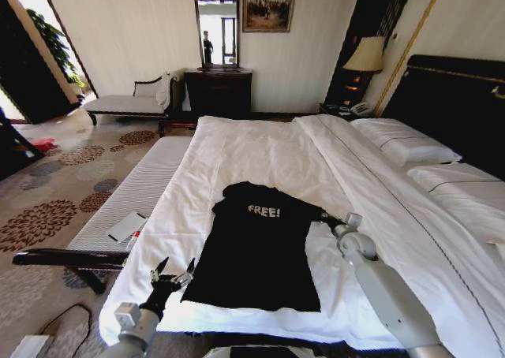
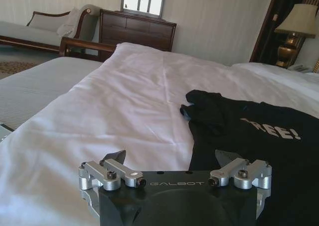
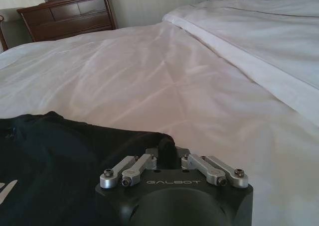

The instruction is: Fold the clothes on the bed.

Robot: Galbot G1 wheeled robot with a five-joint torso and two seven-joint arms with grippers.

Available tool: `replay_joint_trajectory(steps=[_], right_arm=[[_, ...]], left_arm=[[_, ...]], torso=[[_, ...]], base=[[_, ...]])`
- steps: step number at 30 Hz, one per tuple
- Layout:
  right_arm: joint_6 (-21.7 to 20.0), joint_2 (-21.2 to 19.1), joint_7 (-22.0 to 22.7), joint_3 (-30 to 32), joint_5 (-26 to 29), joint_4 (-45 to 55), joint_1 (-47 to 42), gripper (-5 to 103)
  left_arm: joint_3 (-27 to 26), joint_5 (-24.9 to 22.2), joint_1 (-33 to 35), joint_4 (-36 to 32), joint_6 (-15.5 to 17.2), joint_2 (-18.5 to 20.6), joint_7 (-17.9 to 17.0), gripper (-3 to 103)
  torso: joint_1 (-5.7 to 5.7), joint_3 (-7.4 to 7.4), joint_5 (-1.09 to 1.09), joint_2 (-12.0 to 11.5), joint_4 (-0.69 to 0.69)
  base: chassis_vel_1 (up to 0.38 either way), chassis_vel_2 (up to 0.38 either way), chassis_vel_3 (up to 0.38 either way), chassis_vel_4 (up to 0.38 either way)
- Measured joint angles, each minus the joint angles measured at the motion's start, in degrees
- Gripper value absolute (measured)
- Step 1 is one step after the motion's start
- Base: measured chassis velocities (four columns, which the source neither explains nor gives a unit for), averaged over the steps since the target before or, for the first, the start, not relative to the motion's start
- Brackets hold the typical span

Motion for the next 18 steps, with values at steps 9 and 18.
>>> replay_joint_trajectory(steps=[9,18], right_arm=[[-0.07,-1.29,0.22,3.48,-0.05,4.57,-5.39,46],[0.27,-1.62,1.48,7.02,0.05,8.82,-12.52,78]], left_arm=[[3.70,-7.66,-14.16,5.97,3.20,4.01,-2.08,100],[8.35,-13.31,-28.28,15.86,3.65,7.07,1.07,91]], torso=[[0.01,0.00,0.00,0.00,-0.03],[0.00,0.00,0.01,0.00,-0.01]], base=[[0.000,0.000,0.000,0.000],[0.000,0.000,0.000,0.000]])
